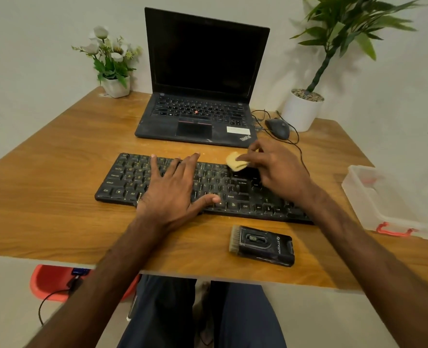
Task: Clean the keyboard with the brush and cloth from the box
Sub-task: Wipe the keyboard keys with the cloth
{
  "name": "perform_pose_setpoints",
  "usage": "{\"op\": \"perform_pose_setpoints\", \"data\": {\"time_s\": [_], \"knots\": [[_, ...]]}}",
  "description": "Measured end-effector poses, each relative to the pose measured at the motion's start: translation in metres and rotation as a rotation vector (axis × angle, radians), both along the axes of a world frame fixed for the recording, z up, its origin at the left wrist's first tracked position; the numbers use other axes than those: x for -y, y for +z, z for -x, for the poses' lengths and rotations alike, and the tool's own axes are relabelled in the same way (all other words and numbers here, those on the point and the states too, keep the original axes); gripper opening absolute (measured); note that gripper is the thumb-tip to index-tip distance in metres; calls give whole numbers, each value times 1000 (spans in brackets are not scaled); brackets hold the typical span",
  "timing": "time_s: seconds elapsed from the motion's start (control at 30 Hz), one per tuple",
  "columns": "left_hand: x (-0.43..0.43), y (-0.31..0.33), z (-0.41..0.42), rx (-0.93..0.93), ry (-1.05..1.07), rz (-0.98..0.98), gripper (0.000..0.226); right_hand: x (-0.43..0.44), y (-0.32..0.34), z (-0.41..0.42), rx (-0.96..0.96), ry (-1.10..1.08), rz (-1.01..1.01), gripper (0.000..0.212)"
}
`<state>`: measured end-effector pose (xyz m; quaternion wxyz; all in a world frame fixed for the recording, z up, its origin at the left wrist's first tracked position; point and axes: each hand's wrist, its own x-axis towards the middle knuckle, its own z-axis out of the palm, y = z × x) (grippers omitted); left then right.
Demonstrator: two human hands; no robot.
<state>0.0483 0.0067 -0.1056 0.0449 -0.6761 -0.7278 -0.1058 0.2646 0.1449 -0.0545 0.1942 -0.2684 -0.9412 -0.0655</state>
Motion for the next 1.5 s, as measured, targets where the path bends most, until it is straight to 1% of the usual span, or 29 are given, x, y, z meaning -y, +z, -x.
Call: {"op": "perform_pose_setpoints", "data": {"time_s": [0.03,0.07,0.13,0.2,0.27,0.37,0.43,0.47,0.53,0.57,0.63,0.77,0.83,0.9,0.93,1.0,1.03,1.07,1.1,1.17,1.27,1.33,1.43,1.47,1.5], "knots": [[-1,0,0,5,1,4,112,8,-4,11,-22,29,2,36],[-1,-1,0,9,3,7,114,15,-8,23,-1,60,-5,38],[-2,-2,0,8,9,11,115,20,-18,37,106,115,-25,40],[-3,-3,0,-6,17,17,116,12,-18,37,162,139,-18,43],[-3,-2,0,-15,19,20,117,-5,-7,28,179,93,-5,44],[-3,-2,0,-17,20,14,117,-31,7,11,267,-62,-26,40],[-3,-1,-1,-18,20,9,118,-33,8,11,177,-82,26,37],[-3,-1,-1,-18,24,11,118,-27,6,17,117,-57,25,36],[-3,-1,-2,-11,32,7,118,-13,-1,36,73,33,-28,36],[-3,-1,-2,-11,33,5,118,-7,-5,44,95,80,-47,37],[-3,-1,-2,-17,32,12,119,-1,-8,51,198,153,-75,42],[-3,-2,-1,-17,35,17,119,-15,-6,44,293,196,-143,48],[-3,-1,-1,-15,34,21,120,-24,0,42,344,170,-152,46],[-3,-1,-1,-13,35,23,120,-33,9,41,388,99,-146,42],[-2,0,-2,-13,35,21,120,-36,12,41,365,64,-116,40],[-3,0,-1,-8,31,19,120,-35,11,46,203,15,-30,38],[-3,0,-1,-5,34,18,120,-31,8,51,123,22,-16,38],[-3,0,-1,-6,38,17,121,-24,4,58,86,46,-1,37],[-3,0,-2,-7,39,16,121,-17,0,63,103,84,17,36],[-3,-1,-2,-9,40,22,121,-8,-3,66,203,179,37,34],[-4,-2,-2,-8,42,27,121,-9,1,62,234,202,14,36],[-5,-2,-2,-6,41,24,121,-10,4,64,257,190,-52,37],[-4,-1,-1,-6,46,32,121,-14,0,71,337,109,-110,42],[-4,-1,-2,-4,48,32,121,-16,-2,71,313,71,-88,42],[-4,0,-2,-4,48,30,120,-18,-4,70,248,31,-51,42]]}}
